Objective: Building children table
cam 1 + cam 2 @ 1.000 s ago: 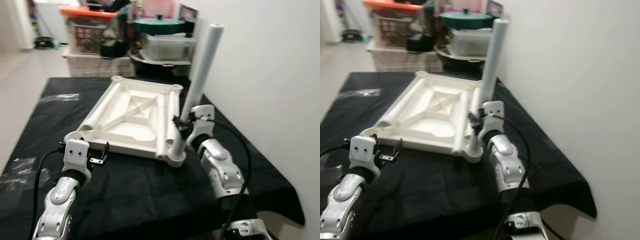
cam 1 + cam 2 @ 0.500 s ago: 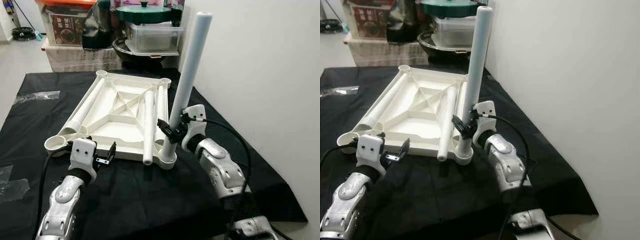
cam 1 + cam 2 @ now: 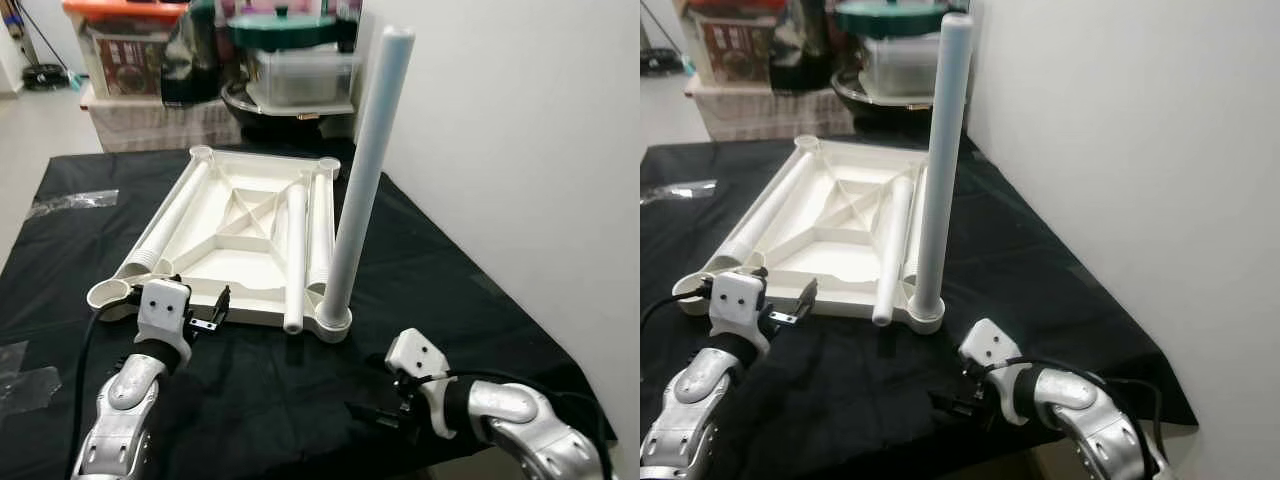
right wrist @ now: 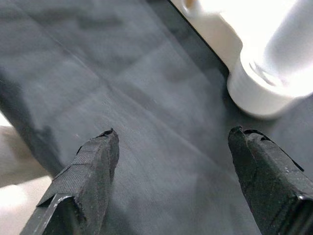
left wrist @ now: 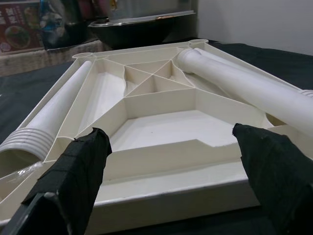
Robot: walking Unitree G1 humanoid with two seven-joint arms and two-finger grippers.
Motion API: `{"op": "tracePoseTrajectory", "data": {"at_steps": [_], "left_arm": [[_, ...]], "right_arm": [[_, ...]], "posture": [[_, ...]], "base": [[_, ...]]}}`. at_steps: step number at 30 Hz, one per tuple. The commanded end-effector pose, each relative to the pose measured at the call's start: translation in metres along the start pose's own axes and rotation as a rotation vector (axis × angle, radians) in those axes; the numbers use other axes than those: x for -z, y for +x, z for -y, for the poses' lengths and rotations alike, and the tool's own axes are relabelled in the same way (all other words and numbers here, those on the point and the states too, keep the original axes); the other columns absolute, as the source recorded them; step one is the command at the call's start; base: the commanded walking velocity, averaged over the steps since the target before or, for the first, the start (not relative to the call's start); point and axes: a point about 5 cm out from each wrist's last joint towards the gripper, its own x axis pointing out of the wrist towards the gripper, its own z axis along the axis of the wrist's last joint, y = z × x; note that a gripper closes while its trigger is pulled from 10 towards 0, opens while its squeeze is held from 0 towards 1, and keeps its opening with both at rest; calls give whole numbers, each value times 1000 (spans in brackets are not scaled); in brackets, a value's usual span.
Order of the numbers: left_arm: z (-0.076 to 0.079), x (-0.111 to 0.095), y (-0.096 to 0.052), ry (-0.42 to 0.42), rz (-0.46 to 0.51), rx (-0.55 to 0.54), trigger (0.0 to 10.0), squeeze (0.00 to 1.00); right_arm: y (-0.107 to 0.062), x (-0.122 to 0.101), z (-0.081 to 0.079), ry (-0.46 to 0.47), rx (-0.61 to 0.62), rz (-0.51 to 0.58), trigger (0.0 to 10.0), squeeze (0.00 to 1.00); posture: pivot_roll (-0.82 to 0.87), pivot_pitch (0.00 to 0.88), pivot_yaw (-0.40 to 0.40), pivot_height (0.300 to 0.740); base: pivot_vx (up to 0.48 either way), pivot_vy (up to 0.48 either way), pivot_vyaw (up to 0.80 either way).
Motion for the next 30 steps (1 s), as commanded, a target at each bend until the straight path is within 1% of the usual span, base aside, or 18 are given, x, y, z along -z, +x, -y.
{"op": "tracePoseTrajectory", "data": {"at_steps": [1,2,4,7,8,9,13,15,16,17,18,22,23,24,25,27,28,30], "left_arm": [[2,1,1,-5,-7,8,10000,0],[2,1,1,-5,-7,8,10000,0],[1,1,0,-4,-6,3,10000,0],[-3,2,-5,0,-8,-13,10000,0],[-3,2,-5,0,-8,-13,10000,0],[-5,2,-7,3,-11,-22,10000,0],[-6,3,-8,4,-12,-26,10000,0],[-5,2,-7,3,-11,-26,10000,0],[-5,2,-7,3,-11,-26,10000,0],[-4,2,-6,2,-11,-25,10000,0],[-2,2,-4,1,-11,-20,10000,0],[-2,2,-3,2,-11,-17,10000,0],[-2,2,-3,2,-10,-18,10000,0],[-3,1,-2,3,-9,-18,10000,0],[-3,1,-2,3,-9,-18,10000,0],[-3,1,-2,5,-7,-19,10000,0],[-3,1,-2,5,-7,-19,10000,0],[-5,1,-2,6,-8,-22,10000,0]], "right_arm": [[9,-27,2,-50,2,131,10000,0],[9,-27,2,-50,2,131,10000,0],[20,-49,12,-27,106,223,10000,0],[24,-61,8,-39,85,256,10000,0],[24,-61,8,-39,85,256,10000,0],[24,-63,1,-65,45,263,10000,0],[25,-62,-3,-85,37,263,10000,0],[29,-62,2,-160,118,241,10000,0],[29,-62,2,-160,118,241,10000,0],[30,-62,4,-198,155,231,10000,0],[37,-63,17,-247,306,217,10000,0],[42,-62,24,-281,386,201,10000,0],[44,-63,25,-342,427,200,10000,0],[46,-63,23,-421,433,214,10000,0],[46,-63,23,-421,433,214,10000,0],[48,-60,16,-519,390,232,10000,0],[48,-60,16,-519,390,232,10000,0],[49,-52,10,-548,303,225,10000,0]], "posture": [[15,0,-82,740],[15,0,-82,740],[27,0,-88,740],[50,0,-101,740],[50,0,-101,740],[50,0,-101,740],[54,0,-105,740],[49,0,-99,740],[49,0,-99,740],[45,0,-95,740],[41,0,-91,740],[41,0,-91,740],[42,0,-87,740],[44,0,-85,740],[44,0,-85,740],[44,0,-85,740],[44,0,-85,740],[45,0,-88,740]], "base": [[0,0,0],[0,0,0],[0,0,0],[0,0,0],[0,0,0],[0,0,0],[0,0,0],[0,0,0],[0,0,0],[0,0,0],[0,0,0],[0,0,0],[0,0,0],[0,0,0],[0,0,0],[0,0,0],[0,0,0],[0,0,0]]}}
